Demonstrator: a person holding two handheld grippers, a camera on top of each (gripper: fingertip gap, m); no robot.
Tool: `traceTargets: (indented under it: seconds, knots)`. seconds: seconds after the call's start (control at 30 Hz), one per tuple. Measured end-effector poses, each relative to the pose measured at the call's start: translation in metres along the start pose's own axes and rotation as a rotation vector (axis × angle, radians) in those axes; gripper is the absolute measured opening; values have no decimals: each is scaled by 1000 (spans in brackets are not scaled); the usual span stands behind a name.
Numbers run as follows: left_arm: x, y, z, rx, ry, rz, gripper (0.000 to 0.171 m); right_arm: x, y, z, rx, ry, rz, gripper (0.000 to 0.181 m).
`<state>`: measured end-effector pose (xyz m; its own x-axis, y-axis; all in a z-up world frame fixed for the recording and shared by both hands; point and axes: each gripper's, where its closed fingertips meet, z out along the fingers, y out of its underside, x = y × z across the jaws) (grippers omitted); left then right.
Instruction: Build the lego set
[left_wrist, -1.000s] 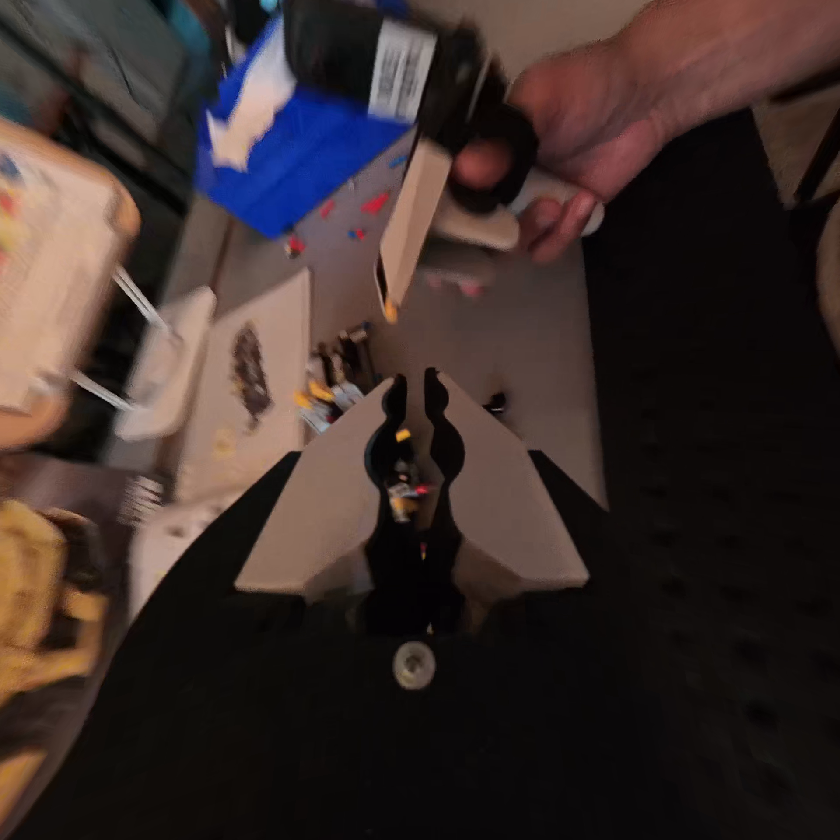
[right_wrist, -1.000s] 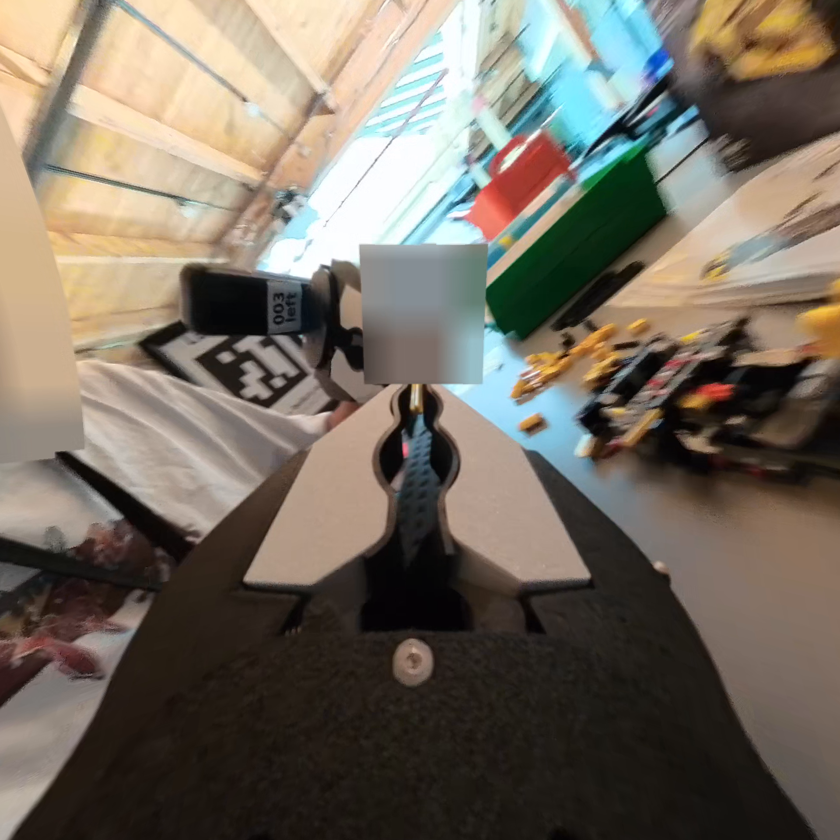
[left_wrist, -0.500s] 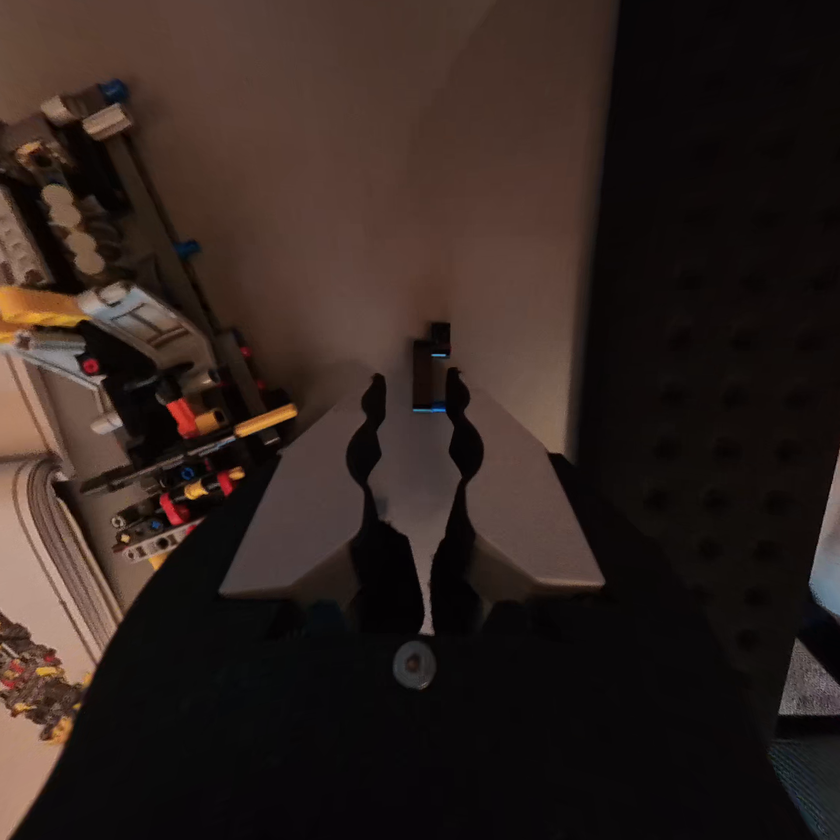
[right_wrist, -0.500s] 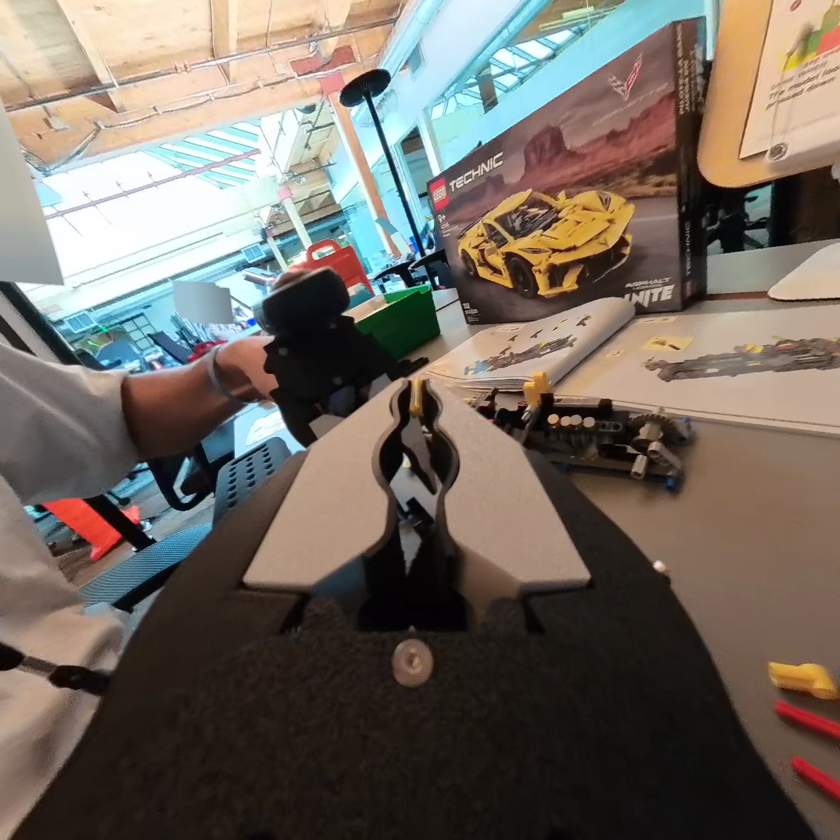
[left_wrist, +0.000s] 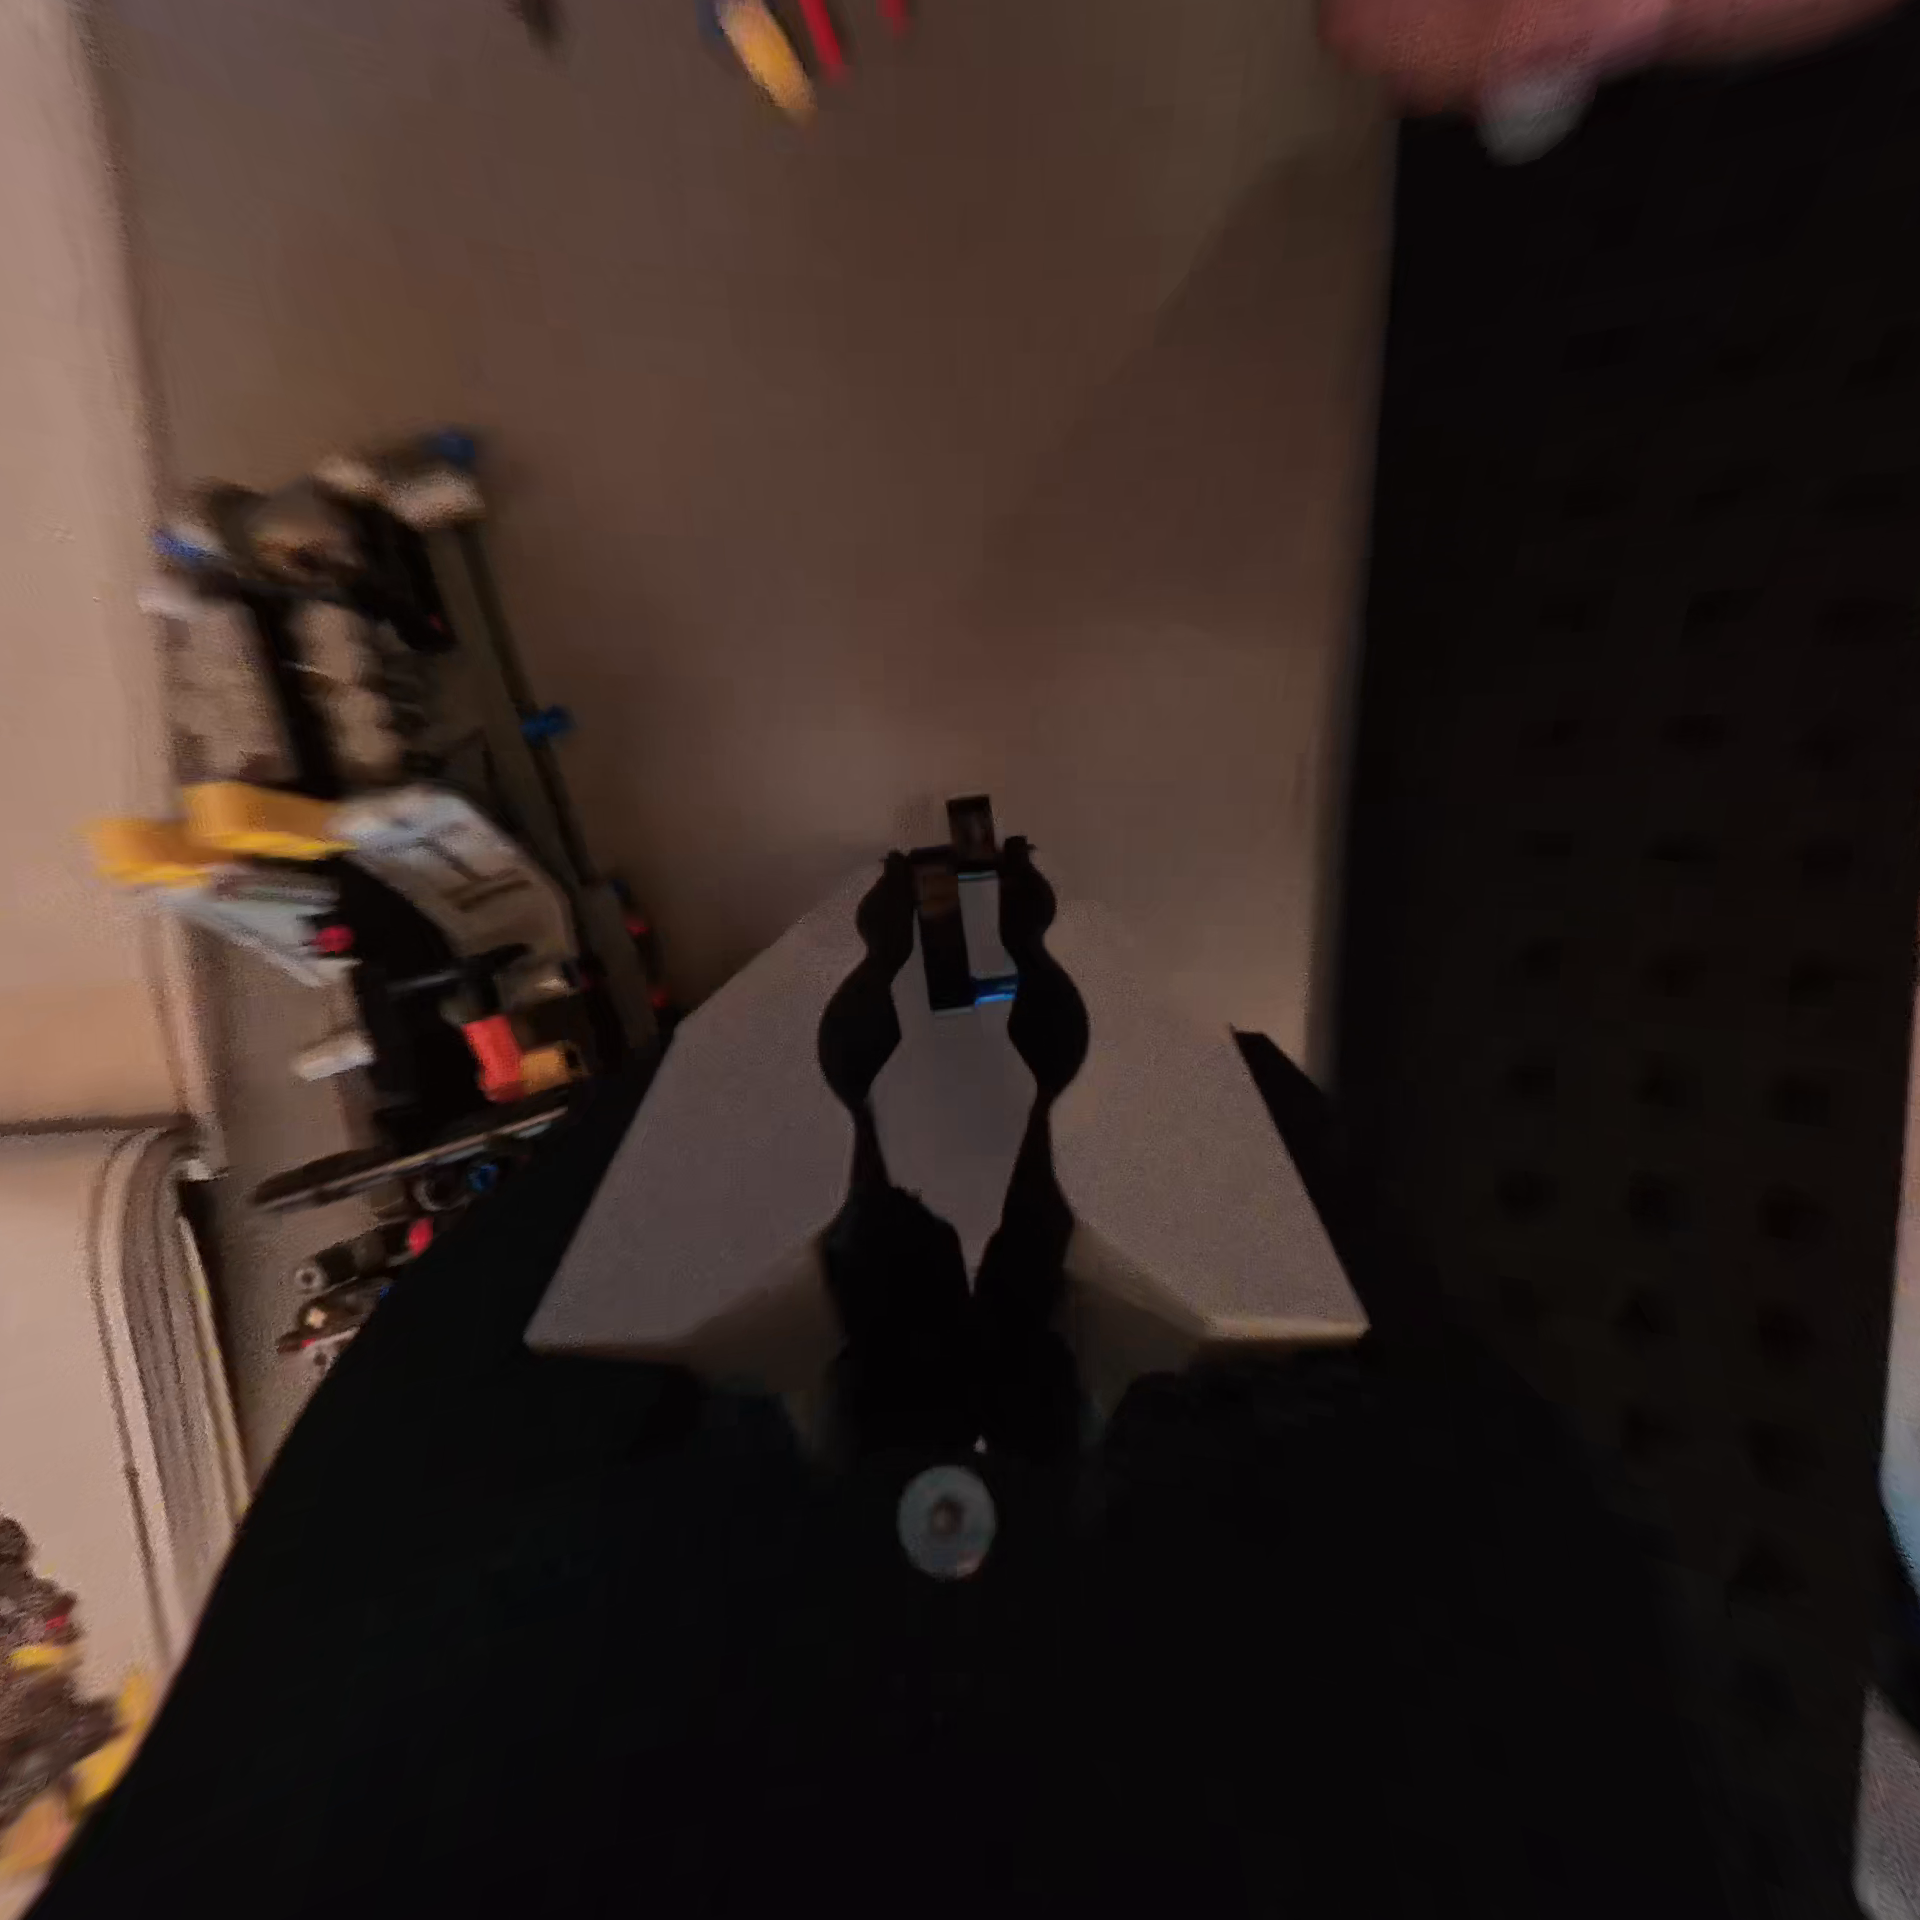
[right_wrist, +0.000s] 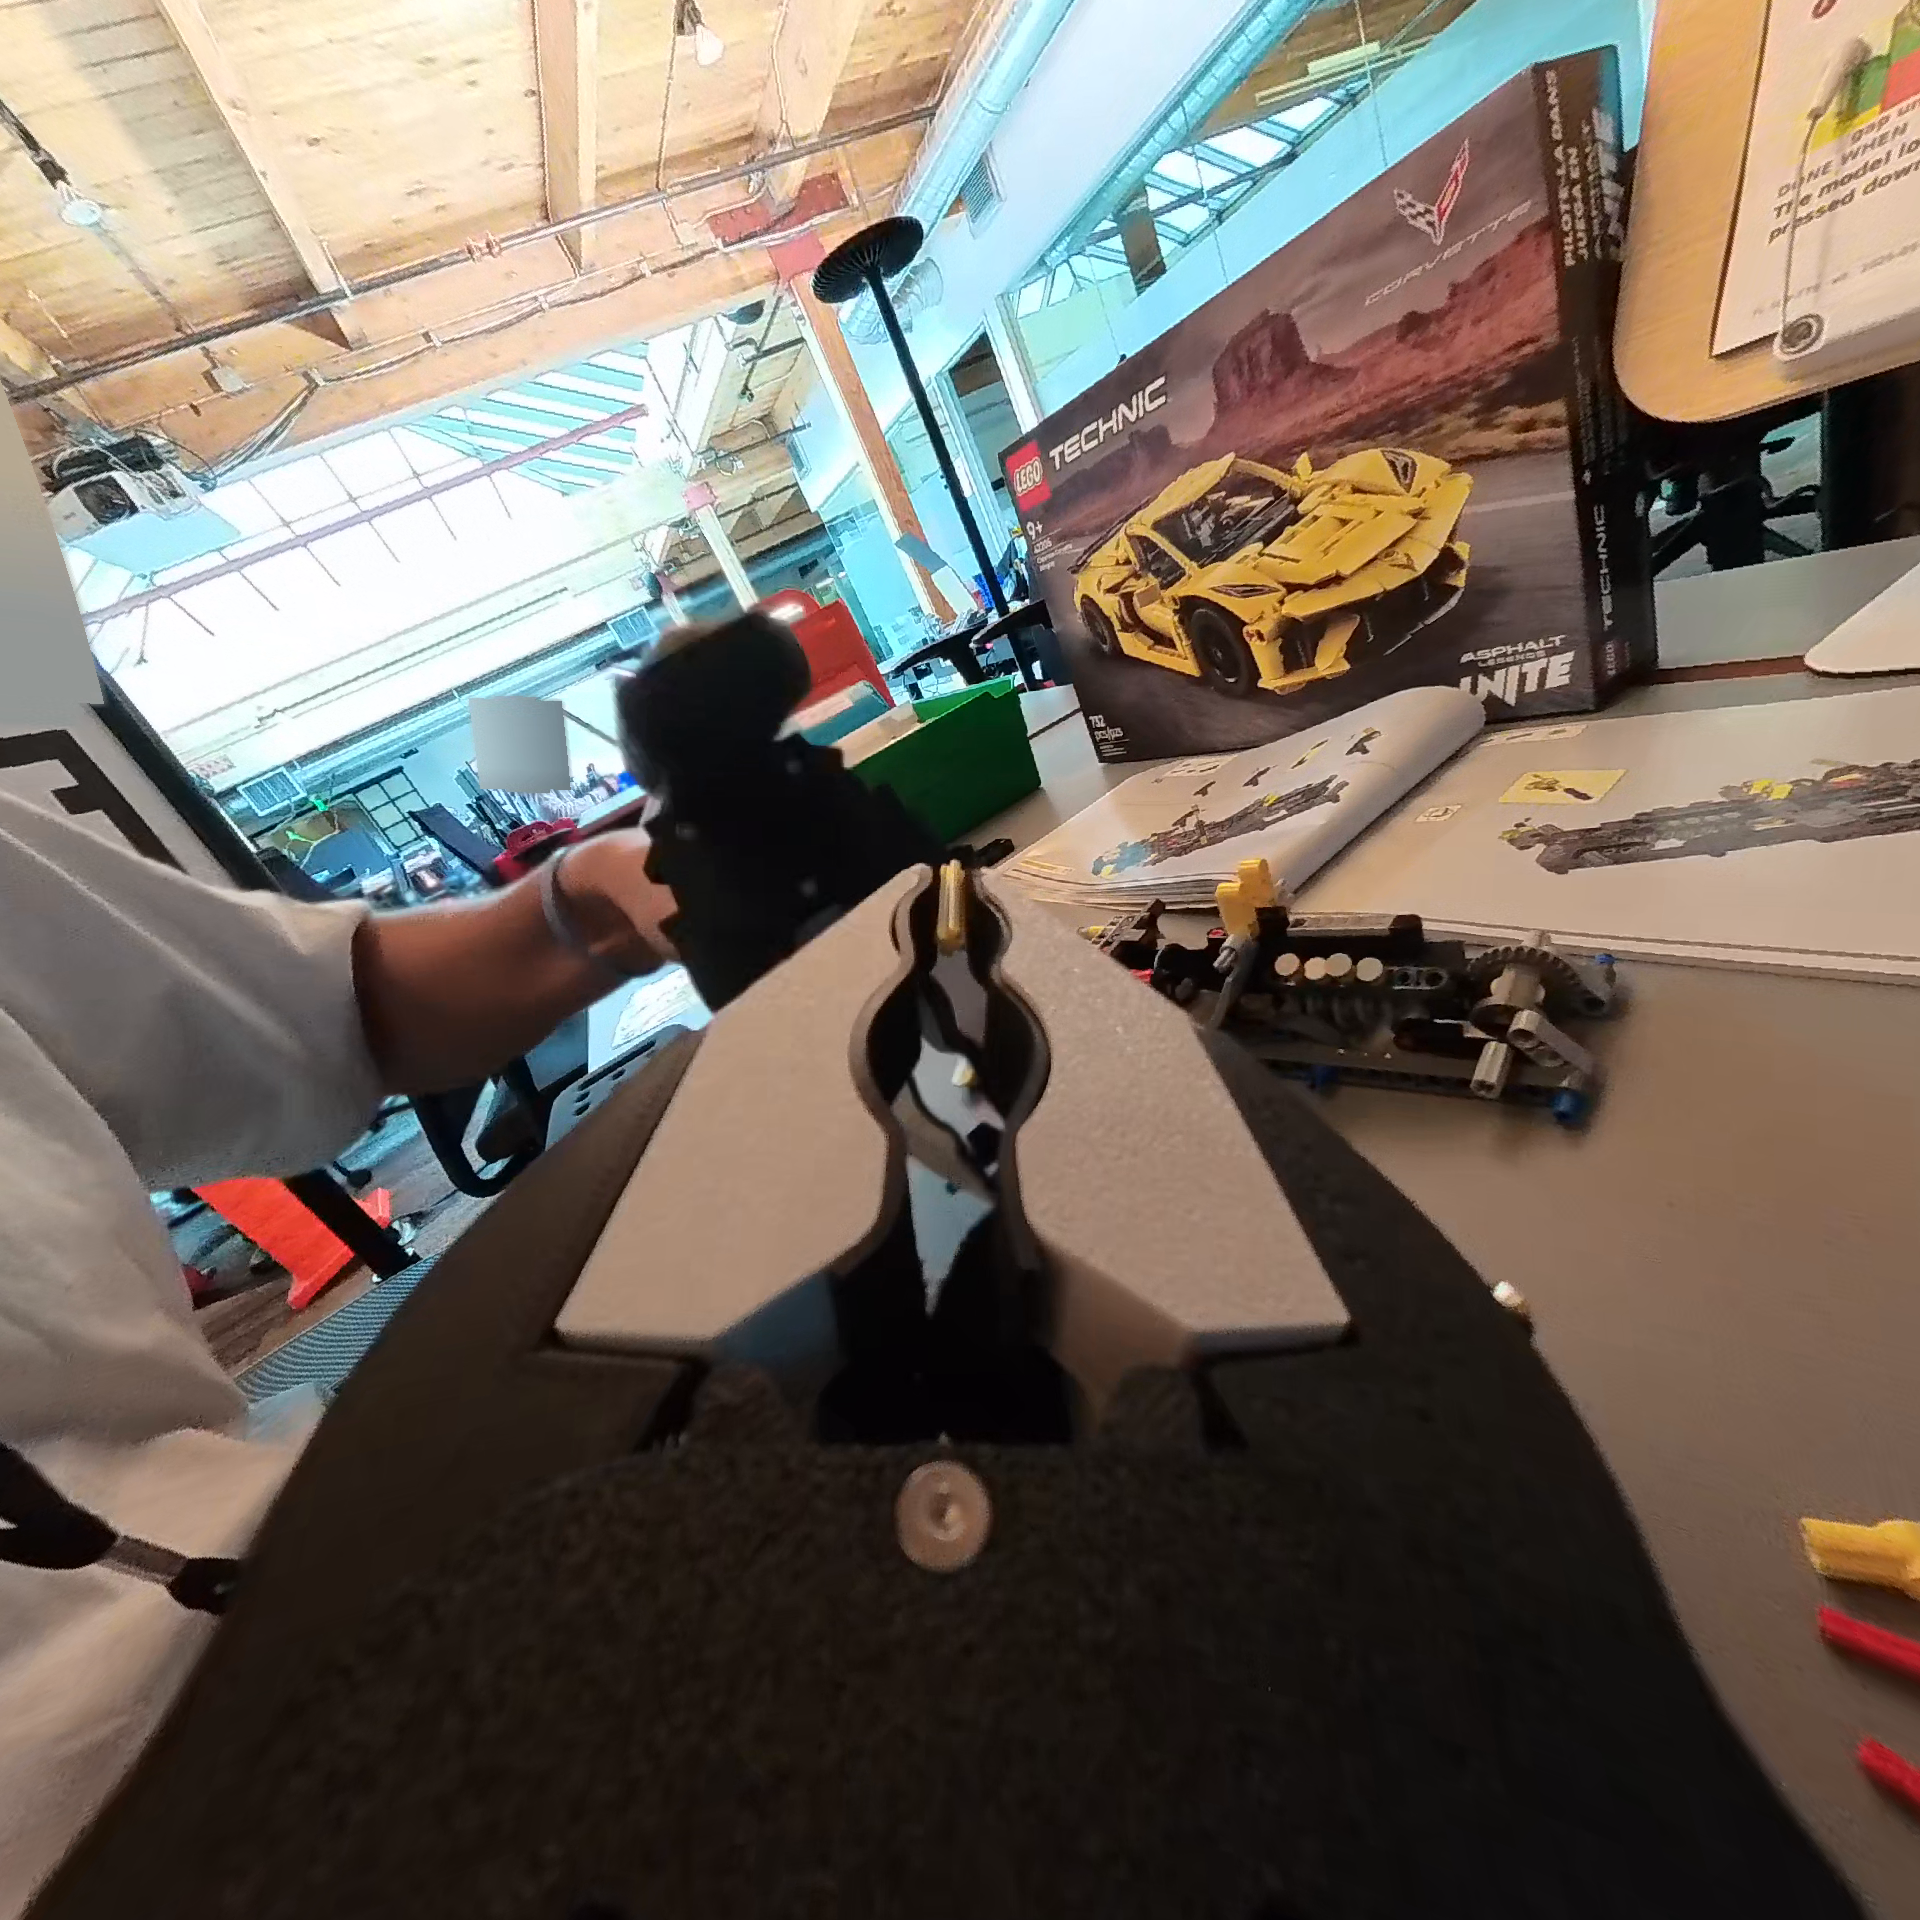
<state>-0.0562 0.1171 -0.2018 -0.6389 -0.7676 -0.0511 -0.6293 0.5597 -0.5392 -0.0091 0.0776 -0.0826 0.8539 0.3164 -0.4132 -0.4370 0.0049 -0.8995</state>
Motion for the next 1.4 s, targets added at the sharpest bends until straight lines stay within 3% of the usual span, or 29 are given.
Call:
traceTargets:
  seconds: [0.1, 0.17, 0.23, 0.33, 0.57, 0.9, 1.1, 1.4]
  knots:
    - [-14, -42, -33, 417, -73, -174, 13, 1, 2, 4, -3, 36, 2, 3]
    - [-23, -53, -54, 630, -114, -285, 14, 3, 10, 14, -25, 82, 15, 3]
    - [-32, -54, -69, 770, -200, -328, 14, 2, 15, 29, -20, 114, 36, 3]
    - [-37, -53, -80, 865, -264, -369, 14, -1, 18, 51, -14, 150, 11, 3]
    - [-41, -47, -91, 846, -444, -272, 13, -6, 18, 73, -10, 174, -51, 3]
    - [-43, -47, -94, 777, -696, -168, 13, -6, 17, 74, 46, 138, 59, 3]
    - [-40, -56, -95, 807, -735, -190, 13, -6, 10, 69, 99, 151, 25, 3]
    - [-38, -56, -95, 811, -745, -171, 13, -10, 10, 68, 133, 67, 113, 3]
